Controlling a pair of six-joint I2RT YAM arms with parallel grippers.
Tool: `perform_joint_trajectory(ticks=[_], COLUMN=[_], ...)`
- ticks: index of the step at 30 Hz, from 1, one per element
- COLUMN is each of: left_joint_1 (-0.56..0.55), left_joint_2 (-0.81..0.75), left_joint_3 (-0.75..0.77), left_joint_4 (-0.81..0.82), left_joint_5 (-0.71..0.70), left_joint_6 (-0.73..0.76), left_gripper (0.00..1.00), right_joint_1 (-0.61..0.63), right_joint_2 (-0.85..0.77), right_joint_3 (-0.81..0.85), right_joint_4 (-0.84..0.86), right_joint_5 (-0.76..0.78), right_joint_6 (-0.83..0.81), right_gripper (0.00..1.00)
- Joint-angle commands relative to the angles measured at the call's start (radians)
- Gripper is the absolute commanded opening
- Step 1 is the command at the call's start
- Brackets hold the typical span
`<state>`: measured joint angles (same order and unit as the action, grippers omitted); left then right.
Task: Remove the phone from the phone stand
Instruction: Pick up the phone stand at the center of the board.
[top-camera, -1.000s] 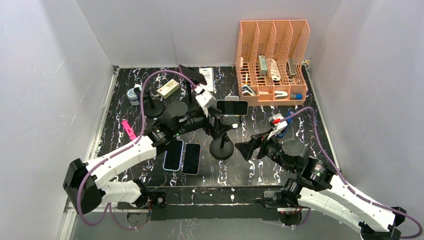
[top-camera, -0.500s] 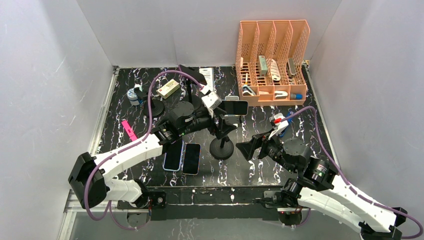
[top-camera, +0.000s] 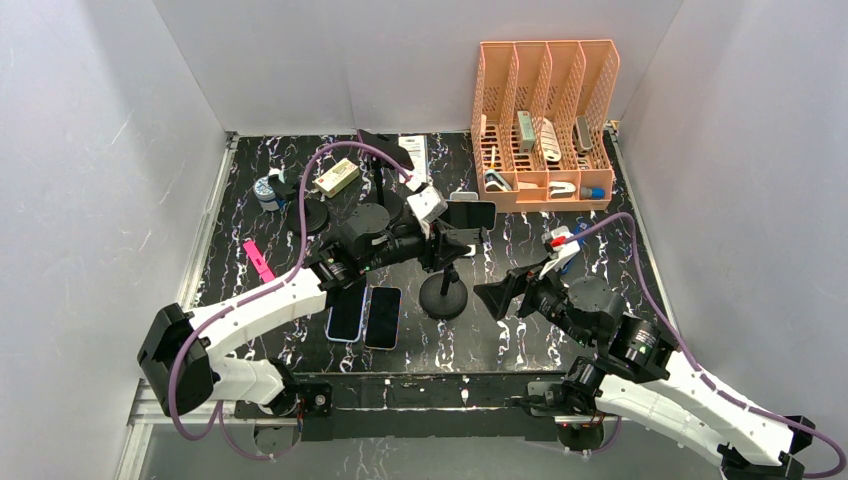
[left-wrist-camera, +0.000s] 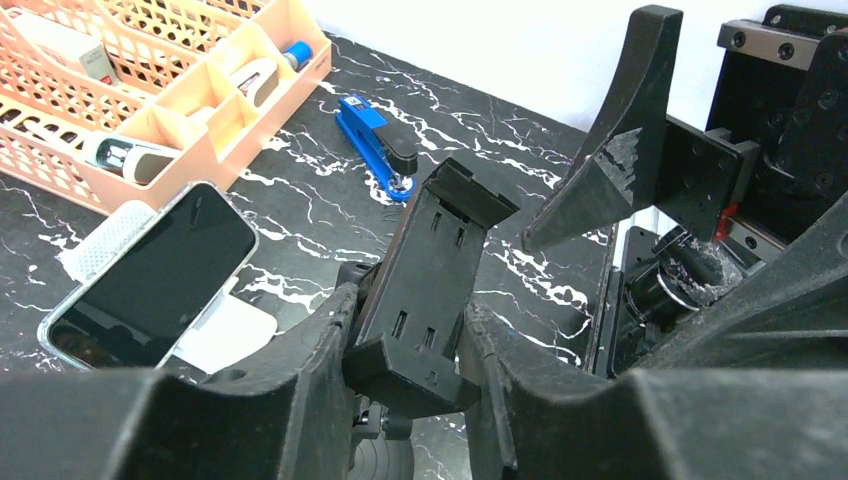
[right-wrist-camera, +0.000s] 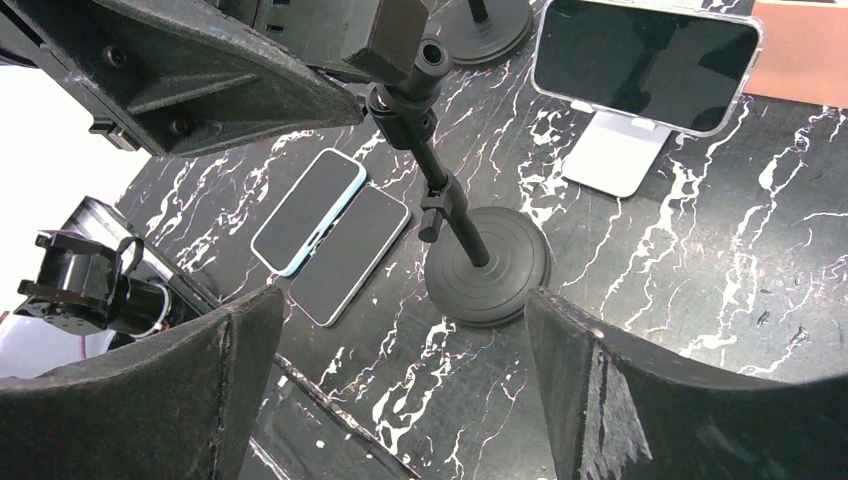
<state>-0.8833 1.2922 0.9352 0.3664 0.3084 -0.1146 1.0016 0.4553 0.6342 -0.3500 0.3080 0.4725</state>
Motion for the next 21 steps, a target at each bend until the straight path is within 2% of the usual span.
perform_joint_trajectory(ticks=[1, 5, 17, 21], left_joint_1=[-0.009, -0.016, -0.023, -0.023], left_joint_2=[-0.033, -0.062, -0.194, -0.256], left_joint_3=[0.061, 0.098, 0.188, 0.213], left_joint_4=[0.0, -0.014, -0.101, -0.212], left_joint_5=[0.008, -0.002, -0.094, -0.221], left_joint_6=[0.037, 0.057, 0.092, 0.135], left_gripper=[0.15, 0.0, 0.0, 0.0], right_joint_1=[0.0, 0.0, 0.0, 0.0], right_joint_2=[-0.019, -0.023, -0.02, -0.01], right_joint_3=[0.054, 0.058, 0.08, 0.082], right_joint_4=[0.011, 0.007, 0.011, 0.027], right_joint_5=[0.024, 0.027, 0.025, 0.014], right_joint_6=[0.006, 0.004, -0.017, -0.02], right_gripper=[0.97, 0.97, 0.97, 0.97])
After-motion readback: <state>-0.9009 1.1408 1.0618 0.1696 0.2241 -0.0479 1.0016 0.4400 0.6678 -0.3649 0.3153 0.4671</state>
